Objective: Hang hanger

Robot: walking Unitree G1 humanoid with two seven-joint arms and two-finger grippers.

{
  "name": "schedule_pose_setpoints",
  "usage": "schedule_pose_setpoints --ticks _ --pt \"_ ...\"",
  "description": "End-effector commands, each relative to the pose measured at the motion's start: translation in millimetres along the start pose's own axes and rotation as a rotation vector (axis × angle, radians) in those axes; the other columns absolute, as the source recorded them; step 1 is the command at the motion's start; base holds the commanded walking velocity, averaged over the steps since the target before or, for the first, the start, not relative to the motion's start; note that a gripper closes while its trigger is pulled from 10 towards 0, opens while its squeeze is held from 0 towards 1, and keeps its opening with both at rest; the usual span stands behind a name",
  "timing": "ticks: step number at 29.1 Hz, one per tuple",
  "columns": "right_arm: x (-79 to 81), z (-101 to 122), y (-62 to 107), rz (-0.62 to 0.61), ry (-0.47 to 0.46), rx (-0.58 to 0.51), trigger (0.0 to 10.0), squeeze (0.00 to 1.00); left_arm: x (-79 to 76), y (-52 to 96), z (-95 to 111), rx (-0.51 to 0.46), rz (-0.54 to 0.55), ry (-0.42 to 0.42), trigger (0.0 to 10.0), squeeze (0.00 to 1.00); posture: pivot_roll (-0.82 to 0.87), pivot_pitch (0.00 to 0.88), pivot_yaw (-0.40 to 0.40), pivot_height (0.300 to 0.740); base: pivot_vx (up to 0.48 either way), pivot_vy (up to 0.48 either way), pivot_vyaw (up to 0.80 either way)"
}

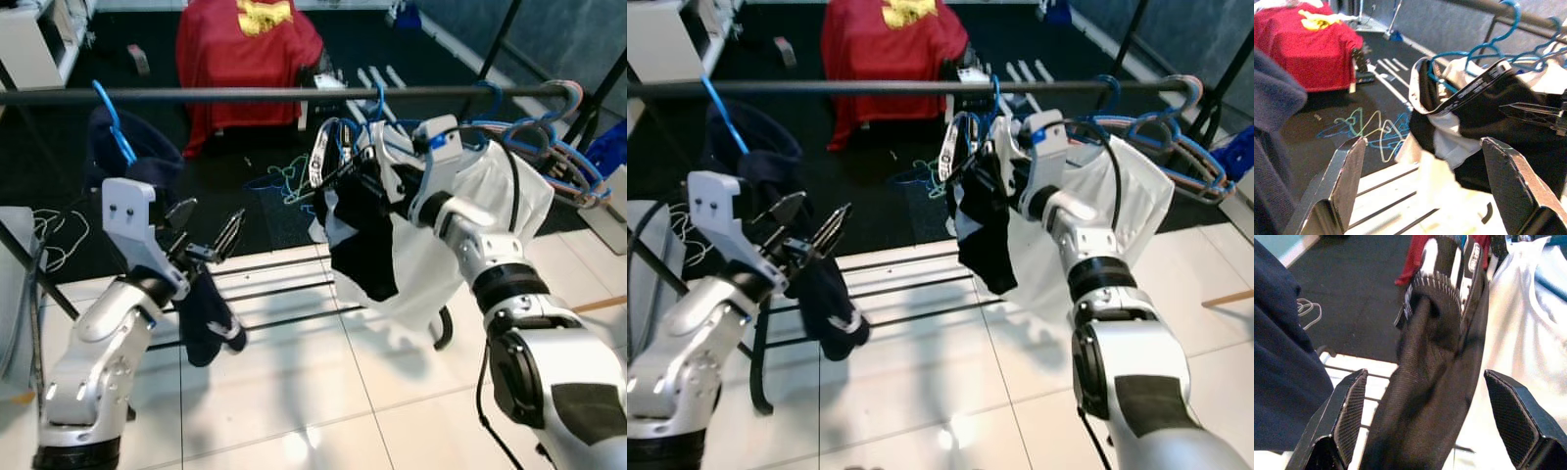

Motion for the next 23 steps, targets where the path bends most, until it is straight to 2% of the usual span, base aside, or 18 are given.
schedule_pose_setpoints --ticks 1,2,3,4,6,7,8,9,12,16,17,19,21,23 --pt "-0.9 -7.3 0.9 -0.004 0.010 0.036 10.0 0.00 0.9 3.9 -0.7 0.013 0.005 -0.006 10.0 0.00 0.12 0.274 -0.065 0.740 0.000 0.000 0.00" --pt "-2.6 -9.2 1.2 -0.015 0.014 0.046 8.3 0.00 4.2 5.4 0.9 0.015 0.022 -0.023 10.0 0.00 0.12 0.284 -0.065 0.740 0.000 0.000 0.00" --pt "-2.6 -9.2 1.2 -0.015 0.014 0.046 8.3 0.00 4.2 5.4 0.9 0.015 0.022 -0.023 10.0 0.00 0.12 0.284 -0.065 0.740 0.000 0.000 0.00" --pt "-4.7 -9.2 1.8 -0.024 0.010 0.043 0.0 0.00 9.4 6.7 4.3 0.010 0.045 -0.042 10.0 0.00 0.13 0.291 -0.064 0.740 0.000 0.000 0.00" --pt "-4.7 -9.2 1.8 -0.024 0.010 0.043 0.0 0.00 9.4 6.7 4.3 0.010 0.045 -0.042 10.0 0.00 0.13 0.291 -0.064 0.740 0.000 0.000 0.00" --pt "-7.9 -6.9 2.7 -0.034 0.005 0.031 0.0 0.00 16.1 8.0 9.5 -0.005 0.076 -0.058 10.0 0.00 0.13 0.294 -0.064 0.740 0.000 0.000 0.00" --pt "-7.9 -6.9 2.7 -0.034 0.005 0.031 0.0 0.00 16.1 8.0 9.5 -0.005 0.076 -0.058 10.0 0.00 0.13 0.294 -0.064 0.740 0.000 0.000 0.00" --pt "-13.2 -2.3 4.4 -0.049 -0.004 0.008 0.0 0.00 22.4 9.1 15.1 -0.024 0.106 -0.066 10.0 0.00 0.13 0.294 -0.065 0.740 0.000 0.000 0.00" --pt "-22.2 3.5 7.6 -0.079 -0.012 -0.023 0.0 0.00 28.1 10.6 21.3 -0.046 0.135 -0.074 10.0 0.00 0.13 0.291 -0.066 0.740 0.000 0.000 0.00" --pt "-25.6 4.8 8.9 -0.091 -0.003 -0.028 0.0 0.00 28.4 10.2 22.1 -0.048 0.138 -0.076 10.0 0.00 0.12 0.284 -0.066 0.740 0.000 0.000 0.00" --pt "-33.5 6.5 12.4 -0.115 0.018 -0.031 0.0 0.00 27.2 7.6 22.2 -0.050 0.136 -0.074 10.0 0.00 0.11 0.264 -0.066 0.740 0.000 0.000 0.00" --pt "-39.1 8.6 15.3 -0.129 0.037 -0.035 0.0 0.00 25.9 5.9 22.9 -0.056 0.131 -0.071 10.0 0.00 0.11 0.257 -0.066 0.740 0.000 0.000 0.00" --pt "-39.1 8.6 15.3 -0.129 0.037 -0.035 0.0 0.00 25.9 5.9 22.9 -0.056 0.131 -0.071 10.0 0.00 0.11 0.257 -0.066 0.740 0.000 0.000 0.00" --pt "-52.1 16.4 22.9 -0.151 0.084 -0.058 0.0 0.00 22.0 0.1 24.1 -0.072 0.111 -0.063 10.0 0.00 0.09 0.226 -0.064 0.740 0.000 0.000 0.00"
Point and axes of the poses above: a point about 5 cm out from each wrist's last joint towards the gripper, its own y axis pointing back from the gripper into the wrist, its own z axis along the axis of the wrist's last joint, x = y × z, the point moved 5 cm from there along -y, pointing out of the wrist towards the gripper, and after that the axes turned 11 degrees about y, right-handed, at the moved point
